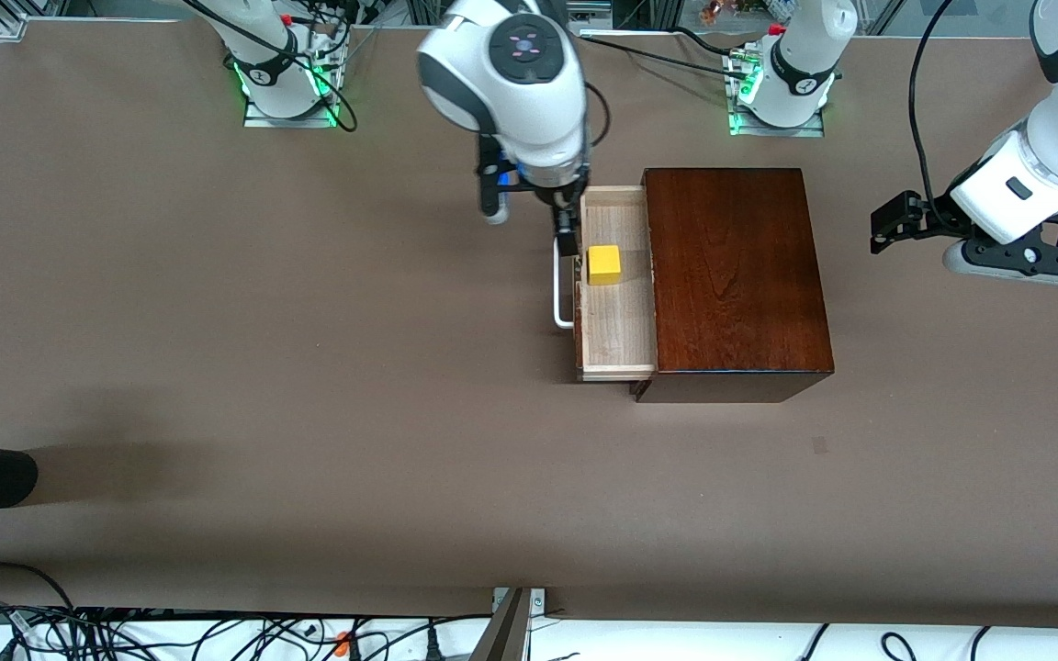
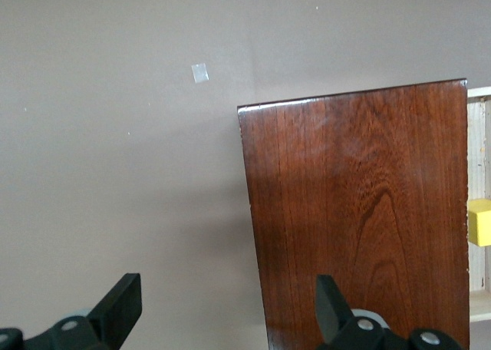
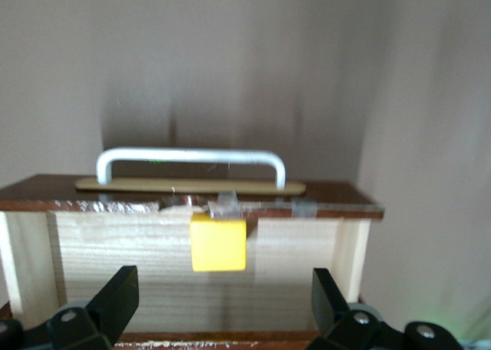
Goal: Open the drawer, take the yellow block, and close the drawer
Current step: 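Lower the open right gripper over the yellow cube in the drawer, then close the right gripper on the yellow cube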
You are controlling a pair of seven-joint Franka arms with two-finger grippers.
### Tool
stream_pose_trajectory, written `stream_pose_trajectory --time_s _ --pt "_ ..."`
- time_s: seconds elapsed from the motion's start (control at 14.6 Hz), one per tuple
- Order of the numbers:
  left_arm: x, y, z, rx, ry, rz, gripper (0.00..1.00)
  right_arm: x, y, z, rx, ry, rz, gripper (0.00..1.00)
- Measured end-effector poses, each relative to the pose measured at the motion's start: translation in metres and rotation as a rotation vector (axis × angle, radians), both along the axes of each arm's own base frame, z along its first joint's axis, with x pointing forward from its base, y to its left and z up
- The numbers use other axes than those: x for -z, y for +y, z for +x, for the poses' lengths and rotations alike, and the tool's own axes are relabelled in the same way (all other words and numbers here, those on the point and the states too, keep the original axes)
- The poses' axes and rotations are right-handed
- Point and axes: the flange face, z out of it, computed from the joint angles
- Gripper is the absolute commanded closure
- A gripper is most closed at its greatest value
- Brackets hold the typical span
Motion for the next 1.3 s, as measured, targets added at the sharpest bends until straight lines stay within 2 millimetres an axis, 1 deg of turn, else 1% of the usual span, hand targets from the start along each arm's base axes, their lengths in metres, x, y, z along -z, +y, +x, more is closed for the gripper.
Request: stream_pose_trajectory --time_s 0.21,0.34,0.48,0.68,0.89,1.16,1.23,1.3 --pt "-0.001 -0.001 0.0 0.002 0.001 0.0 0.0 0.034 0.029 -0.012 0.049 -0.04 -0.009 0.0" --pt "-0.002 -0.001 -0.001 0.001 0.001 0.0 0.0 0.051 0.038 -0.019 0.047 -0.065 -0.031 0.0" --pt "-0.002 0.001 -0.002 -0.002 0.007 0.003 0.0 0.058 0.041 -0.02 0.046 -0.074 -0.044 0.0" --pt "-0.006 0.002 -0.002 -0.002 0.002 0.013 0.0 0.068 0.038 -0.013 0.046 -0.095 -0.062 0.0" --pt "-0.012 0.002 -0.002 -0.002 -0.003 0.013 0.0 0.081 0.039 -0.01 0.034 -0.106 -0.062 0.0" --pt "-0.013 0.003 -0.003 0.004 -0.002 0.013 0.0 0.102 0.042 -0.008 0.022 -0.105 -0.058 0.0" --pt "-0.012 0.003 -0.003 0.016 -0.002 0.012 0.0 0.108 0.043 -0.008 0.019 -0.103 -0.059 0.02" --pt "-0.012 0.003 -0.003 0.022 -0.001 0.012 0.0 0.114 0.043 -0.007 0.017 -0.101 -0.059 0.24"
